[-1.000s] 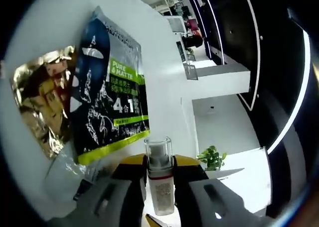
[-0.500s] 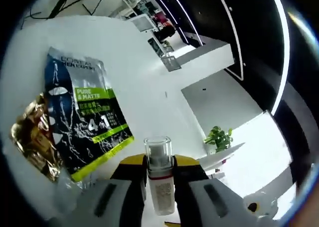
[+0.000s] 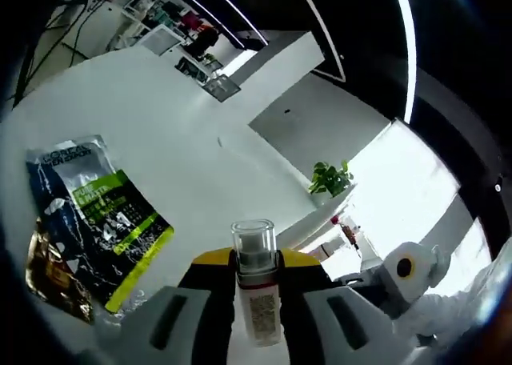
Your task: Arrange the skincare products in the storage area until every visible bottle or jar stands upright without overlapping.
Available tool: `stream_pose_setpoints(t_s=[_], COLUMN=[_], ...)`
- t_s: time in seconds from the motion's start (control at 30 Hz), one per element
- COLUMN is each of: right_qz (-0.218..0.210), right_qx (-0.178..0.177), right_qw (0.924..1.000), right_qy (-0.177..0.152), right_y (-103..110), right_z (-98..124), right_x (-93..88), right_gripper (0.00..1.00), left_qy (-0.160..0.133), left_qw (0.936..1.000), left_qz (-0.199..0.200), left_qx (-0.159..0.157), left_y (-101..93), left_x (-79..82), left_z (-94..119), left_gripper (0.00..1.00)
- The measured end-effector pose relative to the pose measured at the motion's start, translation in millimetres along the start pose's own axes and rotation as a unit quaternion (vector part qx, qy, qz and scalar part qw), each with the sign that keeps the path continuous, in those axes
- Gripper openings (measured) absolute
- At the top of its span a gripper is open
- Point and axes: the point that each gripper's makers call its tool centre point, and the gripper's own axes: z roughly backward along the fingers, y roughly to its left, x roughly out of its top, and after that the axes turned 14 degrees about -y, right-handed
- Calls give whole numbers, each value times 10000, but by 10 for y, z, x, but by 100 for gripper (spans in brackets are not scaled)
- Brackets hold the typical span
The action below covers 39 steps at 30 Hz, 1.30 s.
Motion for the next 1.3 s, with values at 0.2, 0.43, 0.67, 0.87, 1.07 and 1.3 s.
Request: stream_pose_setpoints(t_s=[0.2, 0.43, 0.67, 0.87, 1.07, 1.3], right_qz=[-114, -50, -144, -105, 119, 333], right_qx=[-120, -618, -925, -1093, -1519, -1743], right_qw=[9998, 9977, 9950, 9934, 9879, 9838], right_qy=[-87, -285, -337, -336, -299, -255], right_y=[50, -46, -123, -181, -359, -512], right_z=[47, 184, 314, 392, 480, 520], right_x=[58, 205, 229, 211, 153, 70], right_gripper=[21, 22, 18, 15, 13, 12], left_qy=[34, 118, 183, 271, 320, 517], left_qw=[9979, 9920, 9821, 9762, 9701, 9604], left_qz=[-498, -860, -1197, -1462, -1739, -2165], left_qx=[-404, -921, -1444, -1576, -1660, -1674], left_y=[-243, -574, -885, -995, -1036, -1043], left_x=[13, 28, -43, -98, -138, -241], left_z=[-63, -156, -250, -323, -415, -504], left_gripper=[15, 15, 15, 15, 15, 15])
